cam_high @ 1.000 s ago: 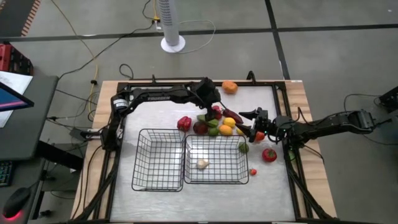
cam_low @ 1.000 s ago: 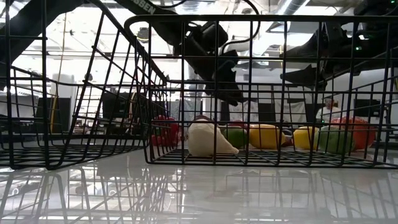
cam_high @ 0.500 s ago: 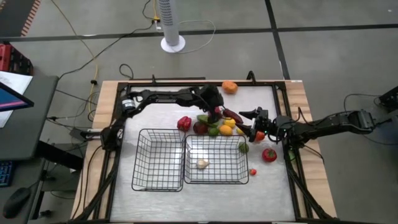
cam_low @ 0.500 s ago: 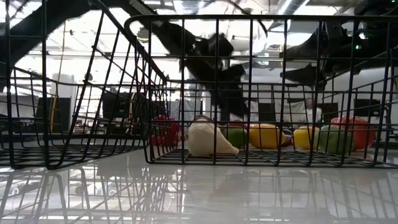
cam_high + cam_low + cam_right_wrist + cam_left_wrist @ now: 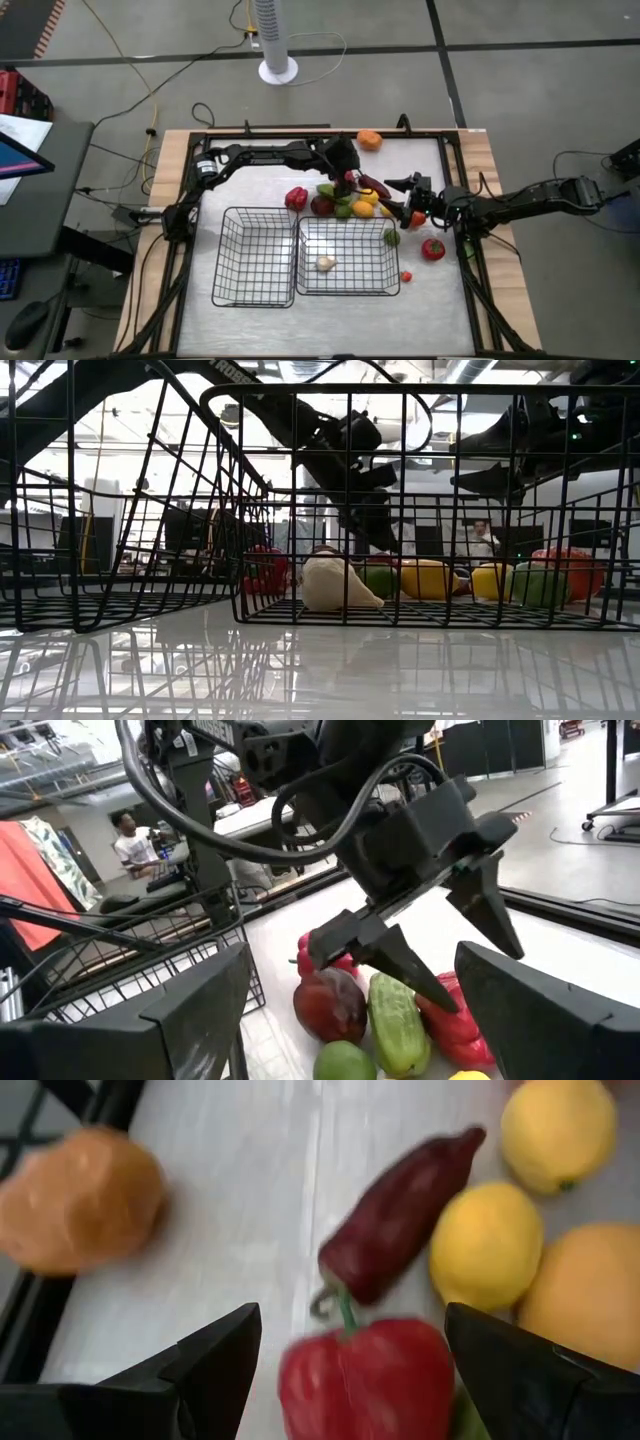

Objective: Sort produce into baskets
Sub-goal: Put the top red bell pepper into the right wire basket

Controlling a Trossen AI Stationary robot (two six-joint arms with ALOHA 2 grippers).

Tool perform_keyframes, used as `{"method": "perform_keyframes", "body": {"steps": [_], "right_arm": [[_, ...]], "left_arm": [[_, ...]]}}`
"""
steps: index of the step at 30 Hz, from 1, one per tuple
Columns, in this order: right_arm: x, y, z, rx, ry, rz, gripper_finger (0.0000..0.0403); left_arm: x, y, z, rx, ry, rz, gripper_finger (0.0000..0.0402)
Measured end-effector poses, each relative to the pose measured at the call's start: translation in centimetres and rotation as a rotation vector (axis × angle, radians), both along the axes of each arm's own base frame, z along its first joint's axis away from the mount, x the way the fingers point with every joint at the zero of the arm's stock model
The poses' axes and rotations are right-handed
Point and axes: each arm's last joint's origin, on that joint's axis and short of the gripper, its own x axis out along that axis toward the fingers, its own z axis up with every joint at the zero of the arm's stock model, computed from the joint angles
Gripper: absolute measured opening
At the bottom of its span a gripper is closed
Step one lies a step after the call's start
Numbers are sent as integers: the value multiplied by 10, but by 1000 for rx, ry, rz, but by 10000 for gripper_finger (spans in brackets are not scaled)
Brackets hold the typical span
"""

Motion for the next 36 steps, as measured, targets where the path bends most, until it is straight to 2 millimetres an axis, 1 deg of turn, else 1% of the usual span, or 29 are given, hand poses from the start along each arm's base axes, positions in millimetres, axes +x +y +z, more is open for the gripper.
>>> {"method": "perform_keyframes", "body": {"steps": [3, 7, 9, 12, 15, 19, 21, 24, 28, 31, 36], "right_arm": [[0, 0, 0, 7, -5, 0, 379], [0, 0, 1, 6, -12, -1, 379], [0, 0, 1, 6, -12, -1, 379], [0, 0, 1, 7, -13, -1, 379], [0, 0, 1, 8, -13, -1, 379], [0, 0, 1, 8, -11, -1, 379], [0, 0, 1, 8, -10, -1, 379], [0, 0, 0, 8, -8, -1, 379], [0, 0, 1, 7, -8, -1, 379], [0, 0, 1, 7, -10, -1, 379], [0, 0, 1, 7, -9, -1, 379]], "left_arm": [[-1, 0, 5, -5, 42, 8, 304], [-1, 0, 20, -21, 56, 29, 304], [-2, 0, 20, -27, 61, 27, 304], [-4, -1, 15, -56, 94, 29, 304], [-2, 0, 8, -55, 103, 48, 304], [1, -1, -8, -23, 151, 77, 315], [2, -2, -8, 24, 171, 102, 329], [5, -6, -12, 61, 179, 94, 355], [5, -9, -15, 83, 197, 85, 382], [5, -8, -15, 81, 202, 86, 387], [2, -3, -15, 75, 215, 90, 382]]}}
